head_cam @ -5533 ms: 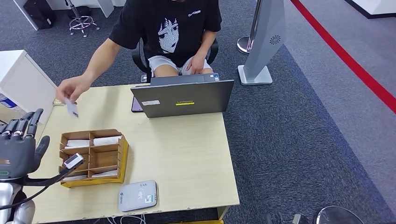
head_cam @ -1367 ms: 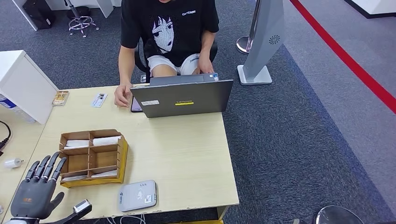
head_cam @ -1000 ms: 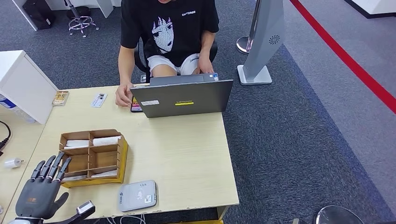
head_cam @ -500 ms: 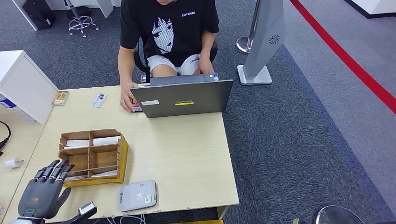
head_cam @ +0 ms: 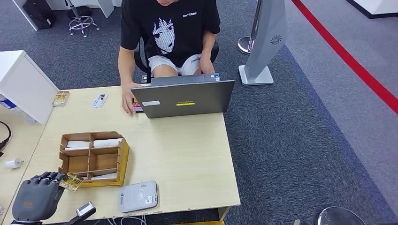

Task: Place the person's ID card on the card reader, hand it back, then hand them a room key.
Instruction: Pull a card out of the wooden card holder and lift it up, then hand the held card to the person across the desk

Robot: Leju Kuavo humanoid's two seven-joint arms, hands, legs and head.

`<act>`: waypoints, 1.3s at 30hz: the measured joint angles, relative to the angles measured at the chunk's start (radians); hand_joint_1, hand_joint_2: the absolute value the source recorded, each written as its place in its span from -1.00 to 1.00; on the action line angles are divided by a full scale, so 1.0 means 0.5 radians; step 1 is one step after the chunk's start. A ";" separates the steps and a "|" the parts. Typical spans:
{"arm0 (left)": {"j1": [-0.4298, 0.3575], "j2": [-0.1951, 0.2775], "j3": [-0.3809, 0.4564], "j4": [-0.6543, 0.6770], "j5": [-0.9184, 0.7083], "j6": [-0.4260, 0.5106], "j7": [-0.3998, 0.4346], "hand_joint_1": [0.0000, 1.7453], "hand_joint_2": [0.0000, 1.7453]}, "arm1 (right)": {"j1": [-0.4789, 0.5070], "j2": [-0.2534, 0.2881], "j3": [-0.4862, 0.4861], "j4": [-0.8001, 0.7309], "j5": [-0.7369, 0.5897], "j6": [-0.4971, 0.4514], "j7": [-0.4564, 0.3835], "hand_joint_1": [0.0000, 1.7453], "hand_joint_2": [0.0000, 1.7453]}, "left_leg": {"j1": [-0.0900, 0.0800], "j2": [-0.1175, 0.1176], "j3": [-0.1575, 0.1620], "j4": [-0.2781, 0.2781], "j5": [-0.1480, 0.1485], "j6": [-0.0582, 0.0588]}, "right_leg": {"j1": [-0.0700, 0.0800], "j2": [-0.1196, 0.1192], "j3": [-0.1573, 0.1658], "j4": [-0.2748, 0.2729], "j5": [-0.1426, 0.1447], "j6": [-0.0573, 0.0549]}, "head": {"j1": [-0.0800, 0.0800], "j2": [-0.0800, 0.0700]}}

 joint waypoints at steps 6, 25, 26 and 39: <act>0.001 0.000 0.047 -0.113 0.003 0.063 0.000 1.00 1.00 | 0.000 0.000 0.000 0.004 0.000 -0.004 0.000 -1.00 1.00 | 0.000 0.000 0.000 0.000 0.000 0.000 | 0.000 0.000 0.000 0.000 0.000 0.000 | 0.000 0.000; -0.454 0.045 0.244 -0.070 0.076 -0.114 0.080 1.00 1.00 | -0.010 0.007 0.016 0.016 0.031 0.001 0.032 -1.00 1.00 | 0.000 -0.003 0.000 0.000 0.004 -0.002 | 0.000 -0.002 0.000 0.001 0.003 -0.002 | 0.000 0.000; -0.490 0.051 0.249 -0.021 0.068 -0.119 0.085 1.00 1.00 | -0.014 0.010 0.020 0.016 0.037 0.000 0.035 -1.00 1.00 | 0.000 -0.003 0.000 0.000 0.005 -0.003 | 0.000 -0.002 0.000 0.001 0.003 -0.002 | -0.001 0.000; -0.679 0.068 0.252 0.259 0.030 -0.084 0.087 1.00 1.00 | -0.041 0.027 0.056 0.028 0.040 -0.026 0.052 -1.00 1.00 | 0.000 -0.002 0.000 0.000 0.005 -0.004 | 0.000 0.000 -0.001 0.001 0.003 -0.003 | 0.000 0.000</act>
